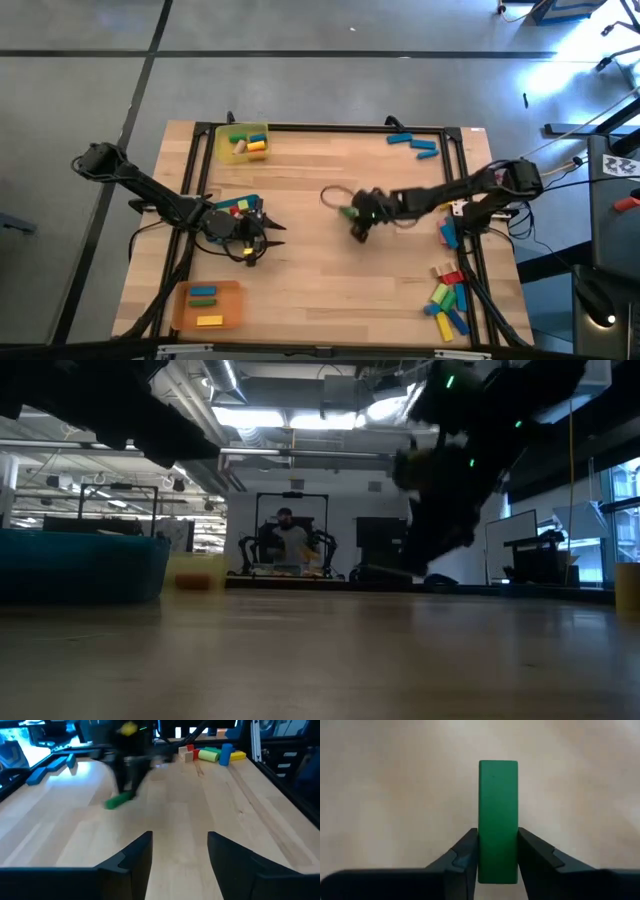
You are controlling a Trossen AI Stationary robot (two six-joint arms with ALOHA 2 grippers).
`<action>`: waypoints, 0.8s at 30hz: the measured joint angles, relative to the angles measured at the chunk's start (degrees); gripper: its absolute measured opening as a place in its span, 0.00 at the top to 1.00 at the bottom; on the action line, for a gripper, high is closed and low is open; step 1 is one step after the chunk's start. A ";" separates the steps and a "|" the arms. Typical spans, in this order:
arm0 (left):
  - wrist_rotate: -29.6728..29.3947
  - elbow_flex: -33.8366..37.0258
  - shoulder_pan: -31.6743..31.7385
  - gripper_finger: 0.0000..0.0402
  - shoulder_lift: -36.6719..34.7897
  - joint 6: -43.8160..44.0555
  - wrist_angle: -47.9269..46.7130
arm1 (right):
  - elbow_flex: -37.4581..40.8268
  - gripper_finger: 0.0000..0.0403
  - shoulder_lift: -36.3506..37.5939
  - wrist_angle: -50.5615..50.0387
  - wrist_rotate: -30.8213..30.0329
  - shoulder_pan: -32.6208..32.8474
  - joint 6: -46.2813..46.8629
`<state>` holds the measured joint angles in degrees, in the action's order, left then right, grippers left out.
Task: Sort blocks by size
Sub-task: Put the green block into the orange bin
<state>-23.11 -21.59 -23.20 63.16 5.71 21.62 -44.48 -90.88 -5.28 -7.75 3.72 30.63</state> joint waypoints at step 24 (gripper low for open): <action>0.40 -9.66 -17.63 0.41 0.44 19.17 -17.69 | -32.41 0.71 -26.54 14.61 -5.82 18.50 -6.05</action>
<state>-22.71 -31.25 -40.83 63.59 24.87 3.93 -76.89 -117.42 9.33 -13.57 22.22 24.58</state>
